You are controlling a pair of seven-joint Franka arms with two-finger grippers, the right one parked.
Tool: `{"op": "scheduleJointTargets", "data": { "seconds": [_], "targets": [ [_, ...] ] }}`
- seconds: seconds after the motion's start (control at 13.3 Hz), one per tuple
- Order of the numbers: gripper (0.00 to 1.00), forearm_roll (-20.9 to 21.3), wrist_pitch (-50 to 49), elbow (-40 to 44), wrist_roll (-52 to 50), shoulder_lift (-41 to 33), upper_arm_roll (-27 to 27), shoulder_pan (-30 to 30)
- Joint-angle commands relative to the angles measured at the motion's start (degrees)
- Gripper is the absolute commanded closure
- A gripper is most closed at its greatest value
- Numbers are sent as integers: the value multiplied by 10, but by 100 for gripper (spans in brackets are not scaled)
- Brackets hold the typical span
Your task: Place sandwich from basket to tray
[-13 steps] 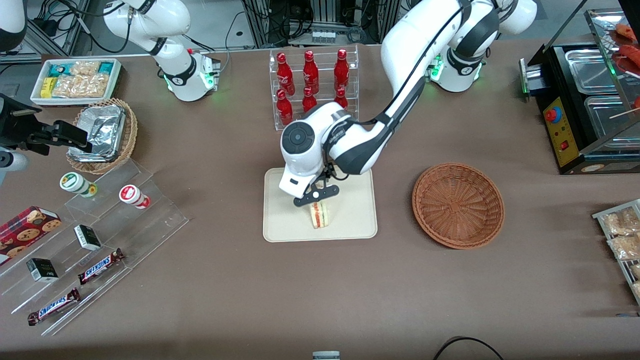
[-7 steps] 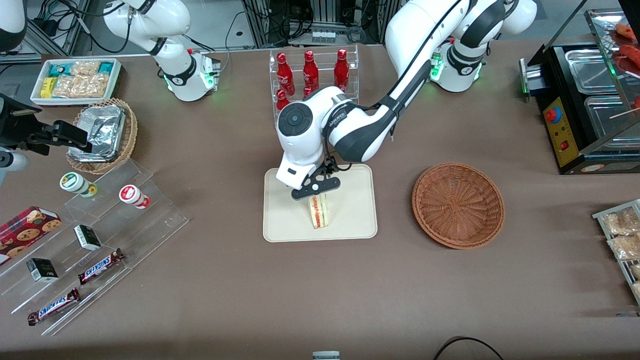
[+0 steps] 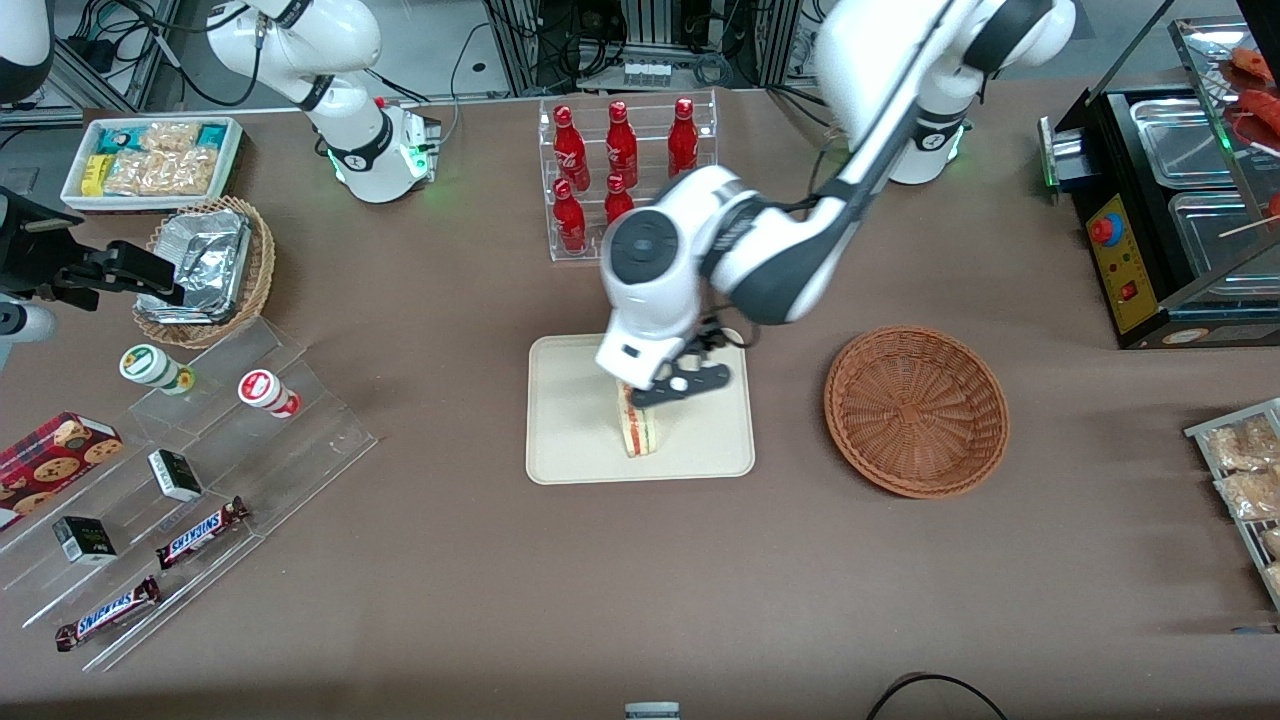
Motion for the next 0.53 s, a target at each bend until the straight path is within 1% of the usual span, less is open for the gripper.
{"op": "scheduleJointTargets", "data": {
  "seconds": [0.0,0.08,0.3,0.45],
  "targets": [
    [0,-33,7,-132,84,-112,-1,62],
    [0,-44,6,-154,124,-135,-1,89],
    [0,-51,7,-223,234,-193,-1,156],
    [0,-54,3,-240,292,-217,-1,206]
  ]
}}
